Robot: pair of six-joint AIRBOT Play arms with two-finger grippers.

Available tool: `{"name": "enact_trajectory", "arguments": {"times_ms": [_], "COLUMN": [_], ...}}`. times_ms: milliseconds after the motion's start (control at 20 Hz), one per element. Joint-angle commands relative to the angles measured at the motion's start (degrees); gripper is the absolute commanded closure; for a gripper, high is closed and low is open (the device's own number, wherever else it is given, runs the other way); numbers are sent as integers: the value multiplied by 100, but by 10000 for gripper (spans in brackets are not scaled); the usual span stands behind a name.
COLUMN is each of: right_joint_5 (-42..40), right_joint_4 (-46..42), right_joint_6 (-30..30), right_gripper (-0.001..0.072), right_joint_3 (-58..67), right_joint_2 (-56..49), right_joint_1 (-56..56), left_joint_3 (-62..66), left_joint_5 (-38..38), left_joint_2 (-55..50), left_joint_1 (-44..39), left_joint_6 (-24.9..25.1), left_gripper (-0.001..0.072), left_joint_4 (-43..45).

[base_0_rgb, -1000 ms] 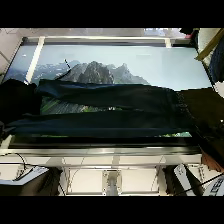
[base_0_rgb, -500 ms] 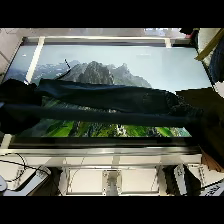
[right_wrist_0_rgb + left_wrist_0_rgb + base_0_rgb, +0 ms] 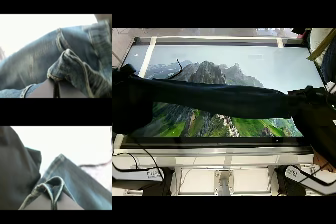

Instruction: Fold the clothes and pants, and hang the long-sleeved shirts on hangers.

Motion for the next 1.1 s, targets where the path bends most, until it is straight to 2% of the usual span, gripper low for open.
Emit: {"name": "enact_trajectory", "arguments": {"times_ms": [0, 200, 400, 500, 700, 850, 1000, 1050], "right_joint_5": [-595, -839, -1366, -1580, -1790, -1902, -1932, -1919], "right_joint_4": [-328, -470, -474, -476, -636, -645, -634, -629], "right_joint_6": [680, 1049, 1268, 1364, 1762, 1875, 1908, 1825], "right_gripper": [666, 666, 666, 666, 666, 666, 662, 572], "right_joint_3": [763, 1010, 1010, 1010, 1010, 1010, 1010, 1010], "right_joint_2": [-1093, -1971, -2291, -2312, -2317, -2317, -2317, -2312], "right_joint_1": [442, 702, 798, 798, 798, 798, 813, 846], "left_joint_3": [667, 776, 796, 863, 896, 968, 1034, 1086], "left_joint_5": [120, 321, 1163, 1390, 1386, 1419, 1582, 1576], "left_joint_2": [-850, -1300, -1499, -1674, -2002, -2166, -2194, -2186], "left_joint_1": [-234, -275, -398, -450, -448, -382, -431, -474], "left_joint_6": [-745, -741, -754, -942, -1073, -1384, -1263, -1158], "left_gripper": [700, 699, 699, 700, 699, 700, 693, 617], "left_joint_4": [601, 603, 597, 601, 603, 603, 601, 597]}}
